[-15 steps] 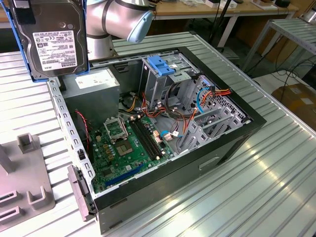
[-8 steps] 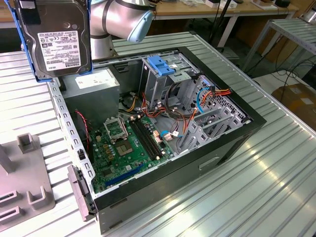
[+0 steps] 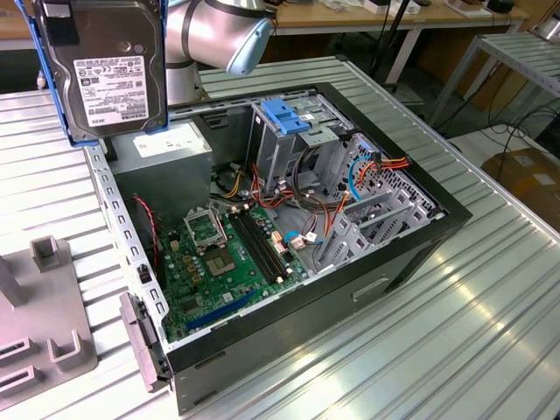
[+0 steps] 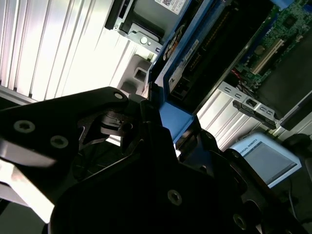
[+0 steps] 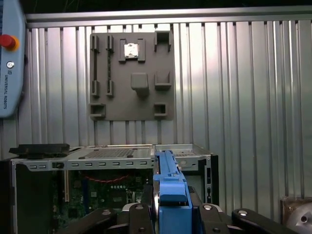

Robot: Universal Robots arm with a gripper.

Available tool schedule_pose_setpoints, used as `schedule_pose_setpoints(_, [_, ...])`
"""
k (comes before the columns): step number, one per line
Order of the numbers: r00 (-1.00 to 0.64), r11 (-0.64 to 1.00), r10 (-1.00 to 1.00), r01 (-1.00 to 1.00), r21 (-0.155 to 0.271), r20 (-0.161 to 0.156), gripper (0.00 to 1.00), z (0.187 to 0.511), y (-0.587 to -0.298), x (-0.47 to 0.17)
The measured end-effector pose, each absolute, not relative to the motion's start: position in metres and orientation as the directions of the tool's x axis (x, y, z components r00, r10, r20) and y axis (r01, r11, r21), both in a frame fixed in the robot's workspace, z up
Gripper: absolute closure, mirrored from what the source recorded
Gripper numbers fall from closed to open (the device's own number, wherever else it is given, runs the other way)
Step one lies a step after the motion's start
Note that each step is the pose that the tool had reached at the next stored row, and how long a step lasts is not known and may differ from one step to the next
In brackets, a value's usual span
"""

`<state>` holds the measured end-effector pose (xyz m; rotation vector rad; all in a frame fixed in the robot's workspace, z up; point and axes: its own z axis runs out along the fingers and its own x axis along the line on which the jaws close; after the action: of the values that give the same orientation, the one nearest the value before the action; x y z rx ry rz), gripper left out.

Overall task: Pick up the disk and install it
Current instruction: 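Pick up the disk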

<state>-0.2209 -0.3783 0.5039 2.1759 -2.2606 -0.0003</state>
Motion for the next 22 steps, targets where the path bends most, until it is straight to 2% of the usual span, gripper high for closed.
schedule_pose_setpoints(17, [-0.038,0.038,-0.999,-0.999,0.003,0.003,0.63,0.504,-0.381,-0.216])
schedule_pose_setpoints(22, [-0.038,0.038,-0.999,-0.999,0.003,0.003,0.63,0.503,-0.390,-0.212])
